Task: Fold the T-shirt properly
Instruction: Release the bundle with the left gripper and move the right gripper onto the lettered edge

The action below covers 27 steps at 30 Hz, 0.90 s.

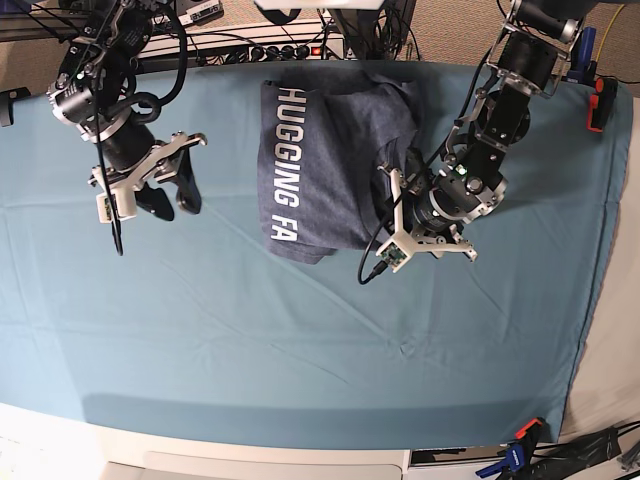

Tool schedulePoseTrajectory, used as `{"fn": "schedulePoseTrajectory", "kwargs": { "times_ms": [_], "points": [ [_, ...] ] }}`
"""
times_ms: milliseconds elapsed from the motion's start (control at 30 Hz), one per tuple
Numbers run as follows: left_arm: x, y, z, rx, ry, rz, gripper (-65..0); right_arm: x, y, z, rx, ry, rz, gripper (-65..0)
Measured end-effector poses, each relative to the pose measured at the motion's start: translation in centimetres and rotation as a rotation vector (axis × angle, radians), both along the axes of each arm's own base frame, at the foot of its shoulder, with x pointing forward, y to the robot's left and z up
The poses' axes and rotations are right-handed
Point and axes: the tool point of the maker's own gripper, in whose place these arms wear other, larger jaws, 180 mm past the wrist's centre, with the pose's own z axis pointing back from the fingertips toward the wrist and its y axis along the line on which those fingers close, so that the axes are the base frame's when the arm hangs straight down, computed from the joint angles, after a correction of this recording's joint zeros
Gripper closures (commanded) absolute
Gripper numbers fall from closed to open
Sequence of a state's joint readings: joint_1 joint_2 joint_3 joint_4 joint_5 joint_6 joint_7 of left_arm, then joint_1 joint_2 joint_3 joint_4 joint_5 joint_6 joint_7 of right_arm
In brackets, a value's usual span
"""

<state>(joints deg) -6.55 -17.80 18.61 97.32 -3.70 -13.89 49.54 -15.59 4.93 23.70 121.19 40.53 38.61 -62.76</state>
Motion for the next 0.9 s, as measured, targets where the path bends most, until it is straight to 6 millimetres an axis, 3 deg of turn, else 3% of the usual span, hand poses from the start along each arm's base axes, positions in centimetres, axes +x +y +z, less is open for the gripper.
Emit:
{"fn": "schedulePoseTrajectory", "kwargs": {
  "times_ms": [200, 467, 567, 667, 767, 900],
  "points": [
    [2.8, 5.3, 2.7, 0.032, -0.077, 0.14, -25.5, -2.7, 8.2, -1.9, 0.069, 0.085, 0.266, -26.0],
    [3.3, 14.0, 4.2, 0.086, -0.084, 0.285, -25.4, -5.1, 14.1, -3.4, 0.021, 0.118, 0.459, -26.0],
    [3.4, 15.9, 5.0, 0.09, -0.094, 0.322, -25.4, -6.2, 14.9, -4.2, -0.006, 0.144, 0.494, -26.0],
    [3.5, 17.1, 5.6, 0.087, -0.103, 0.338, -25.4, -7.5, 14.3, -6.0, -0.085, 0.197, 0.489, -26.0],
    [3.5, 16.9, 5.8, 0.045, -0.096, 0.336, -25.4, -8.5, 13.3, -7.4, -0.147, 0.242, 0.476, -26.0],
    [3.4, 16.1, 5.7, 0.007, -0.083, 0.313, -25.4, -8.3, 11.9, -8.3, -0.203, 0.28, 0.401, -26.0]
  ]
}}
